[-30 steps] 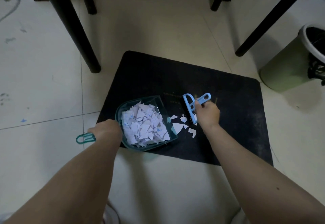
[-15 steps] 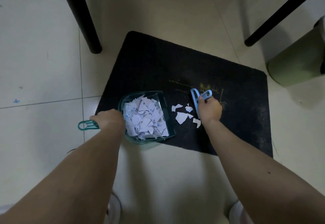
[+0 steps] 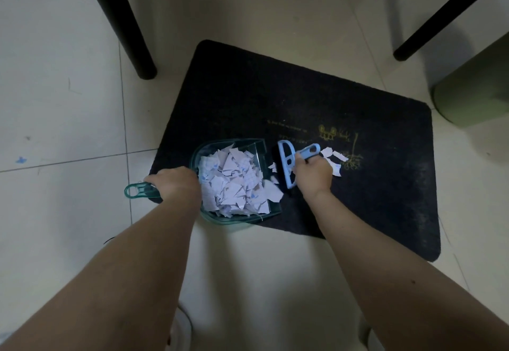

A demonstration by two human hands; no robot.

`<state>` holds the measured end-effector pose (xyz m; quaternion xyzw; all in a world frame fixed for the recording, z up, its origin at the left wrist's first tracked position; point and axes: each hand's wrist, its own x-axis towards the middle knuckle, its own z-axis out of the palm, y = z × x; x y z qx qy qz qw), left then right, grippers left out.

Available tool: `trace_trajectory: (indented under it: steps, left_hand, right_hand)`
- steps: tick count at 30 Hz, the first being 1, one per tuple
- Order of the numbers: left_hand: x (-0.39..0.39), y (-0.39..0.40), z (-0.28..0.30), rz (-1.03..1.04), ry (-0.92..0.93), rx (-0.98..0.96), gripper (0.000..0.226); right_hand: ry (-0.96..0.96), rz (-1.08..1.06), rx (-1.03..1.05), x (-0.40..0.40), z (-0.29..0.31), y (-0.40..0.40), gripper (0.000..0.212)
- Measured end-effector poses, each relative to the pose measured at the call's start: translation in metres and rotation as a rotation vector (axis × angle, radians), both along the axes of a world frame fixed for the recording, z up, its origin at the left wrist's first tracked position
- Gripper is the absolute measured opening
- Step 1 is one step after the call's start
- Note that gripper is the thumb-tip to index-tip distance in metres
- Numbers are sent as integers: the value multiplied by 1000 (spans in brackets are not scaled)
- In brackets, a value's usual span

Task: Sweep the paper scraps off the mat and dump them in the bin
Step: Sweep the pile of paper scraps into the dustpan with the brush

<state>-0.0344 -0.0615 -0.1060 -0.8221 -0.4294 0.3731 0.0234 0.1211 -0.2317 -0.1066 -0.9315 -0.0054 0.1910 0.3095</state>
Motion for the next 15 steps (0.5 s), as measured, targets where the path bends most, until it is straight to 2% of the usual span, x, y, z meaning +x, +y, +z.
trace_trajectory:
  steps: [3, 6, 10, 13, 15]
  left_hand:
    - [0, -1, 0, 14, 2, 2, 28]
    - [3, -3, 0, 22, 4, -10, 28]
    - [7, -5, 0, 27, 15, -15, 30]
    - [9, -6, -1, 29, 18, -10, 30]
    - [10, -7, -1, 32, 19, -11, 30]
  right_hand:
    - [-65, -48, 31, 7, 6, -4, 42]
    - [-121, -66, -80, 14, 13, -11, 39]
    - [-71, 54, -180, 7, 8, -10, 34]
    - [2, 171, -85, -10, 3, 0, 34]
    - [44, 147, 37, -12, 2, 3, 34]
